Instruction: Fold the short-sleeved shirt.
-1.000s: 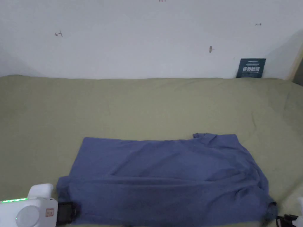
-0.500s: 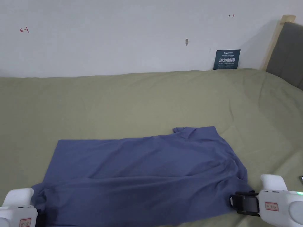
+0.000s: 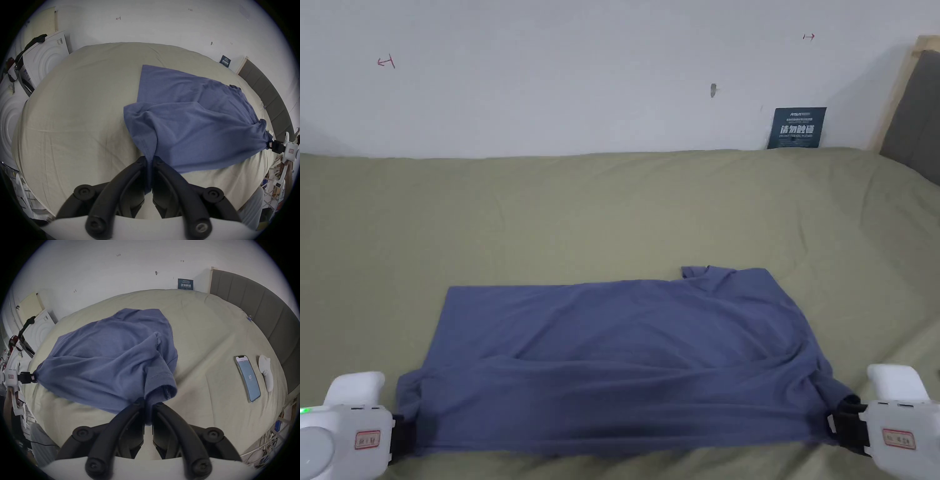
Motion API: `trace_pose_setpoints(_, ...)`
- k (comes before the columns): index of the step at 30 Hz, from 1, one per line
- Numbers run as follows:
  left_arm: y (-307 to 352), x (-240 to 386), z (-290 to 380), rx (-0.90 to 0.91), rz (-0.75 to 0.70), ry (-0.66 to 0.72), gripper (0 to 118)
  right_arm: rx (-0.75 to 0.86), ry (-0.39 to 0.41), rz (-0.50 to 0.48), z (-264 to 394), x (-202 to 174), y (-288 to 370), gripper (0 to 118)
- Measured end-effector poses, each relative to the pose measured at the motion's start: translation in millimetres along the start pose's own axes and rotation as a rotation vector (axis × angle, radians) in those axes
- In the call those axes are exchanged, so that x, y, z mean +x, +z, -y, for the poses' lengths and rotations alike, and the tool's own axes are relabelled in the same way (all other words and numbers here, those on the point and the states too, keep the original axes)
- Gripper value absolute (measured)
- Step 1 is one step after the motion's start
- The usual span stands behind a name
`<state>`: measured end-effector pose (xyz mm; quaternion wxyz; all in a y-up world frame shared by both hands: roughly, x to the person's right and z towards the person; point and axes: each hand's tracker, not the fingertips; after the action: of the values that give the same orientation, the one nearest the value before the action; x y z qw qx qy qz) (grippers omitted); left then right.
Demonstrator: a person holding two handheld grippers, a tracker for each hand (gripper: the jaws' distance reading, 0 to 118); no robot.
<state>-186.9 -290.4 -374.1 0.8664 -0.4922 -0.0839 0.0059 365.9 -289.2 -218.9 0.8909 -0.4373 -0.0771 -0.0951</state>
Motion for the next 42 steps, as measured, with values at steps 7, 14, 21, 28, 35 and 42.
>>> trace_pose_setpoints(7,46,-12,60,-0.008,0.009,0.007,6,-0.016,-0.042,-0.033,56,12,46,10)
trace_pose_setpoints(14,81,-27,113,-0.022,-0.02,0.022,6,-0.044,-0.05,-0.045,104,17,74,10)
trace_pose_setpoints(21,74,-29,116,-0.025,0.009,0.048,5,-0.038,-0.075,-0.043,103,20,68,22)
trace_pose_setpoints(28,75,-33,114,-0.006,0.003,0.079,118,-0.012,-0.019,0.043,102,19,71,109)
trace_pose_setpoints(35,94,-9,54,0.231,0.007,0.03,65,0.194,0.054,0.053,41,-11,92,36)
trace_pose_setpoints(42,26,8,-27,0.194,0.05,0.038,2,0.247,0.025,0.056,-14,-30,68,2)
